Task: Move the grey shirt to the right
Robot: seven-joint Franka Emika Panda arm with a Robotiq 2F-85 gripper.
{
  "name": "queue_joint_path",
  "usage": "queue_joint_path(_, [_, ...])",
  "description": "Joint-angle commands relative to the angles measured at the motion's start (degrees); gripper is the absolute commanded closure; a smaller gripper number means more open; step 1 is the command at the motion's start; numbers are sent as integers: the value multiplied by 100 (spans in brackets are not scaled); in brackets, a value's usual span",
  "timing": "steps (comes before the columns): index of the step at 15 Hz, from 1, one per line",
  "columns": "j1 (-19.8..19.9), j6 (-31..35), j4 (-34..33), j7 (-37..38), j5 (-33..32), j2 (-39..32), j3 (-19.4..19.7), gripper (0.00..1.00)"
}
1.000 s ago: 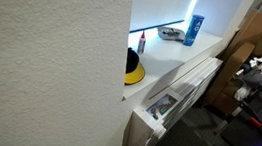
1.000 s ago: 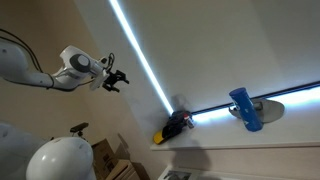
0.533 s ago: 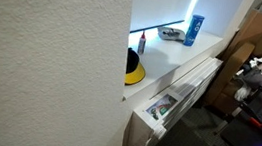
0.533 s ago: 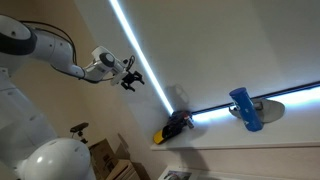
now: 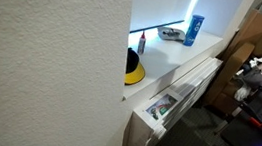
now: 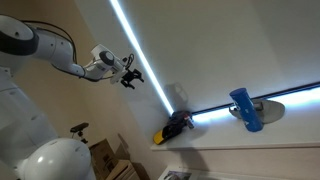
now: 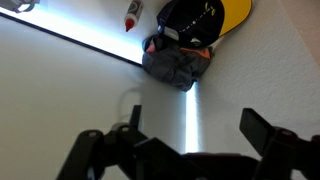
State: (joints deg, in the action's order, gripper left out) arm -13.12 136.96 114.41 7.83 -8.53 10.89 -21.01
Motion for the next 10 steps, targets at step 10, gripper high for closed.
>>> queue_joint_path(10, [-546,-1003,-3739,-156,139,-3761,482,0])
